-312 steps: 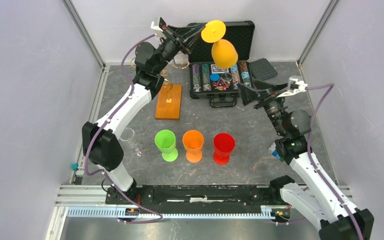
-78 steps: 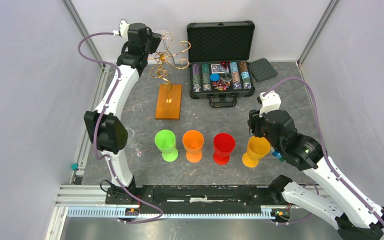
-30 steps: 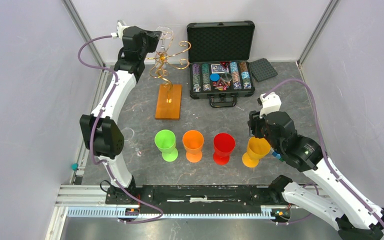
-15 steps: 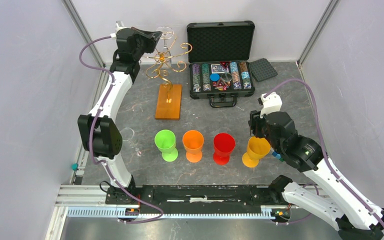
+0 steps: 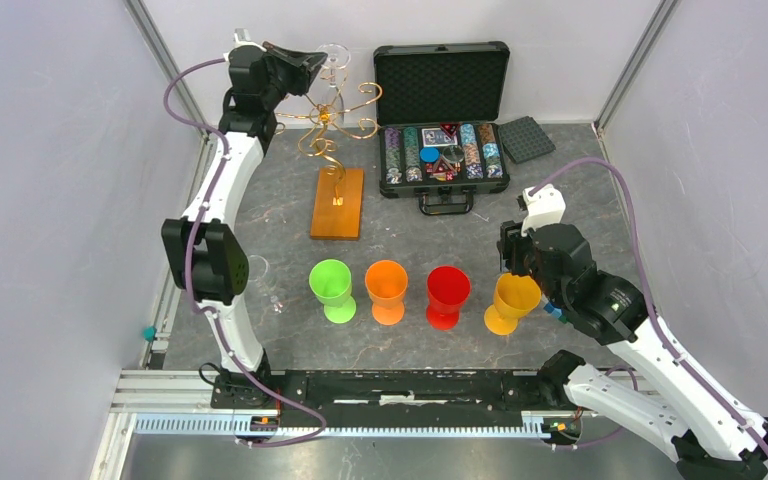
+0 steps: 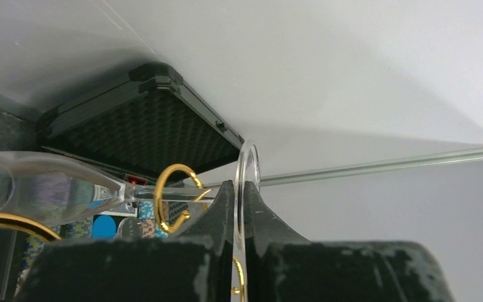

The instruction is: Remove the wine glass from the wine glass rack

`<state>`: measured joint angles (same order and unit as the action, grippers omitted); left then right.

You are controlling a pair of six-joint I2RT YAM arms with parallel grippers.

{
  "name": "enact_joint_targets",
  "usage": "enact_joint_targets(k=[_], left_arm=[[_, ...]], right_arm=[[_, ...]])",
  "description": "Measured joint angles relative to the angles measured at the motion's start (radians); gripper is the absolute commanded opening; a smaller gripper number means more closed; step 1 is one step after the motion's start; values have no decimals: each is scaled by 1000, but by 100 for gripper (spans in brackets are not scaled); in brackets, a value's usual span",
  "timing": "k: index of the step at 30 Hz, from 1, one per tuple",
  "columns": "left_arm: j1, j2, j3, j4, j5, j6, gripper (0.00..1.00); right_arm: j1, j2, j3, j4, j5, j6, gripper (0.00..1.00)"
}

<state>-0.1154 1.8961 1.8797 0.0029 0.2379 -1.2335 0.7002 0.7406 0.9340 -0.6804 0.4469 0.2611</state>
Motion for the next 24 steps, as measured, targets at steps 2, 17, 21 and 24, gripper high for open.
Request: enact_joint_targets(k=[2,17,21,24], left_arm=[[-2,21,4,-2,8,-3,2],[-3,70,23,-8,94,-3,2],[-3,64,22,-8,113,-3,2],[-2,43,5,-8,112,-3,2]], right_arm=[[0,0,0,0,0,0,55],[0,13,0,9,5,0,56],[0,13,0,12,7,0,56],[0,13,0,14,7,0,56]])
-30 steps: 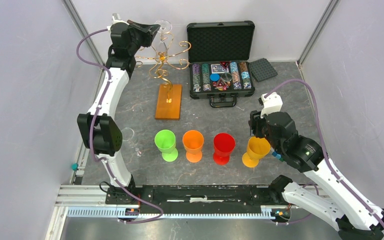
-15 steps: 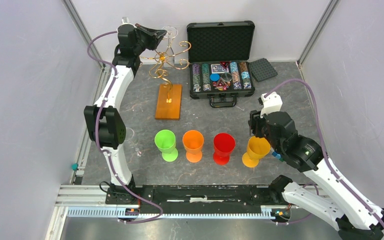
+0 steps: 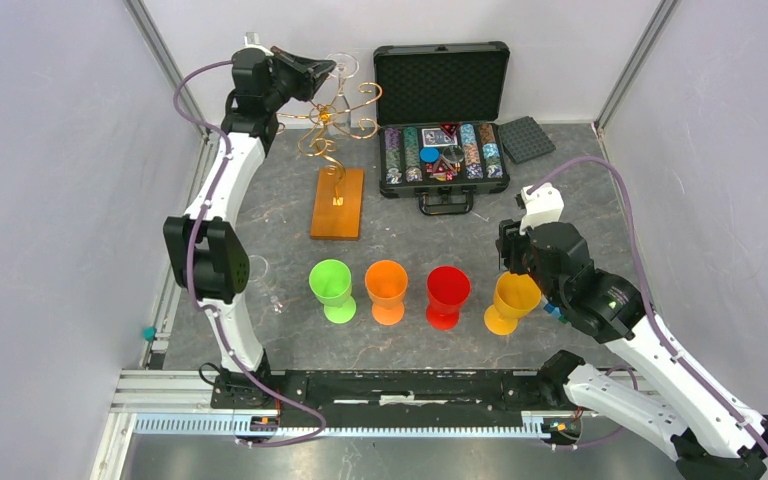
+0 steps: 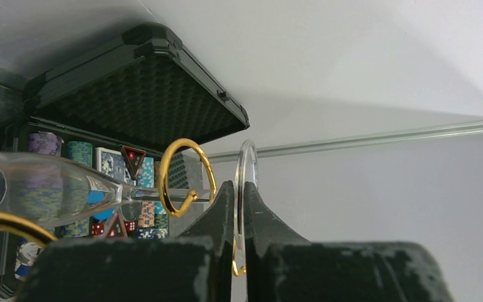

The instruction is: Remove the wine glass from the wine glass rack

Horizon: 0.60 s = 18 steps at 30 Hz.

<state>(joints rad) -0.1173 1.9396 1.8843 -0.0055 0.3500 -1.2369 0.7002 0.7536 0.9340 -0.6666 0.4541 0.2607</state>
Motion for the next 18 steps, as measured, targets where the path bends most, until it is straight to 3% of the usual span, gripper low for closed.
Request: enact_joint_targets(k=[18], left_arm=[[56,-141,-72,-8,-33,0,2]], right_arm=[[0,-10,0,1,0,0,56]])
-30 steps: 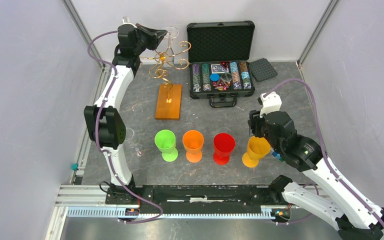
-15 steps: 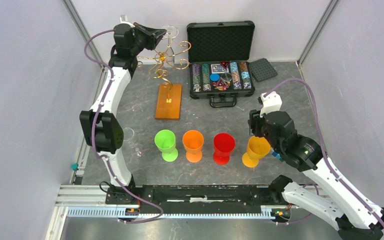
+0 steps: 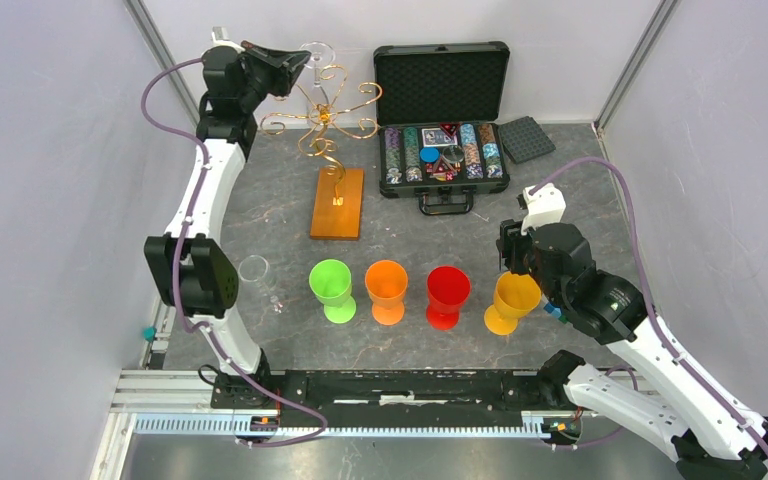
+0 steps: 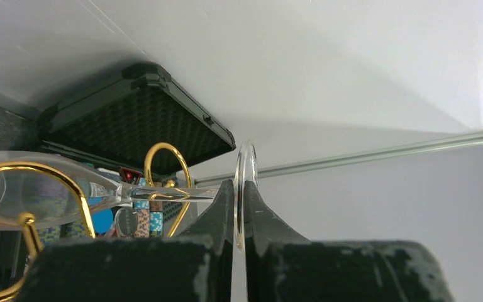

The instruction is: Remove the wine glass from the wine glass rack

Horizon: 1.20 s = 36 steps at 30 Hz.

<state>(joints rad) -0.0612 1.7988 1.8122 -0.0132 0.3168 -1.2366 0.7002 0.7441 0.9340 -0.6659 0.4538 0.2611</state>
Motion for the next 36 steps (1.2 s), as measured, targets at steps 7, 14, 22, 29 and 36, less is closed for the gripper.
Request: enact_joint_targets(k=[7,14,22,29,36], left_arm=[[58,0,0,3,-1,0,2],[132,11,27,25,35,0,2],[220,2,27,23,78,1,2],[259,-174,-41,-126,29,51,2],[265,-474,-147,-202,-6,104,2]], right_arm=[[0,0,0,0,-1,0,60],[0,4,0,9,-21,0,66],[0,2,-11,63,-47,1,69],[0,6,-28,150,-135,-1,68],[0,58,-33,283,-282,-4,69]])
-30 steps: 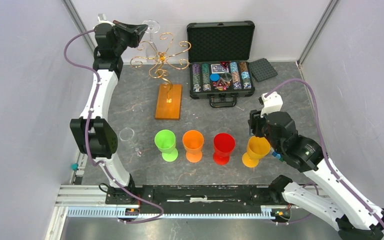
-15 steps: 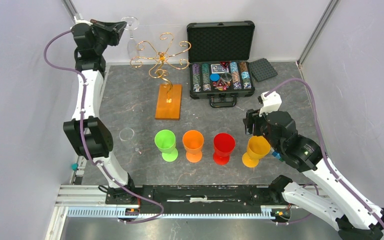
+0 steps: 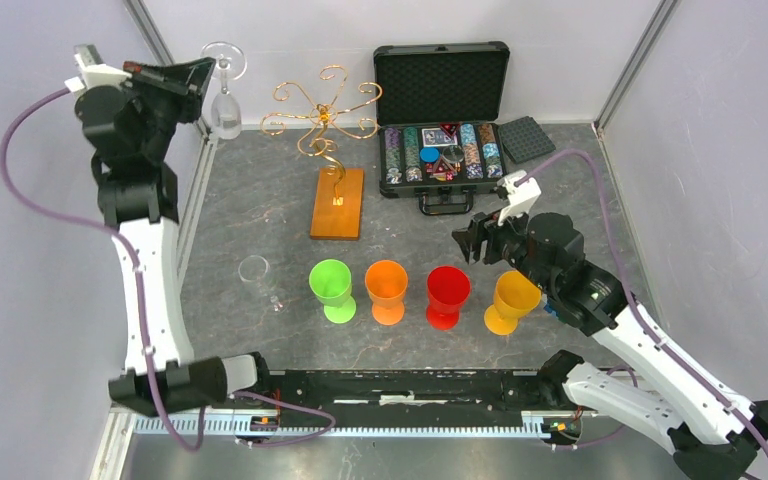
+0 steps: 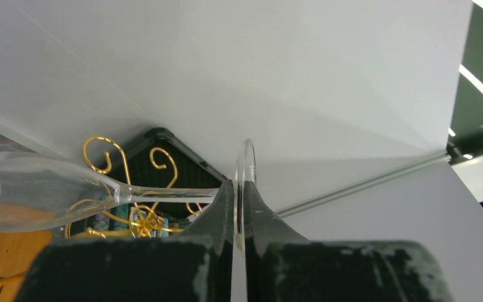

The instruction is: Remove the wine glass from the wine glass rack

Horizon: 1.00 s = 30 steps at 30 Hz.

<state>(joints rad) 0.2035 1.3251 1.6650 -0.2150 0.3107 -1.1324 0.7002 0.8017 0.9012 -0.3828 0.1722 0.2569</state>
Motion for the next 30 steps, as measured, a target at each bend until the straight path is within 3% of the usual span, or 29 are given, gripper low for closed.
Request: enact_joint_targets(k=[6,11,18,24,30], left_arm=[[0,-224,-92,-75,-24,33,2],[0,-319,-130,-140,-22,45,2],[-51,-412,-229,-148,70,35,2],[-115,-453,-298,-151,158,-4,2],[-179,-504,-328,-103,217,-48,2]], right_arm=[[0,25,-23,124,-157,5,71],[0,24,-66,278,-282,16,77],[22,80,-157,705,-476,58,83],[140,238,-134,1014,-513,-6,87],[255,399,-20,1173,-496,-172,90]])
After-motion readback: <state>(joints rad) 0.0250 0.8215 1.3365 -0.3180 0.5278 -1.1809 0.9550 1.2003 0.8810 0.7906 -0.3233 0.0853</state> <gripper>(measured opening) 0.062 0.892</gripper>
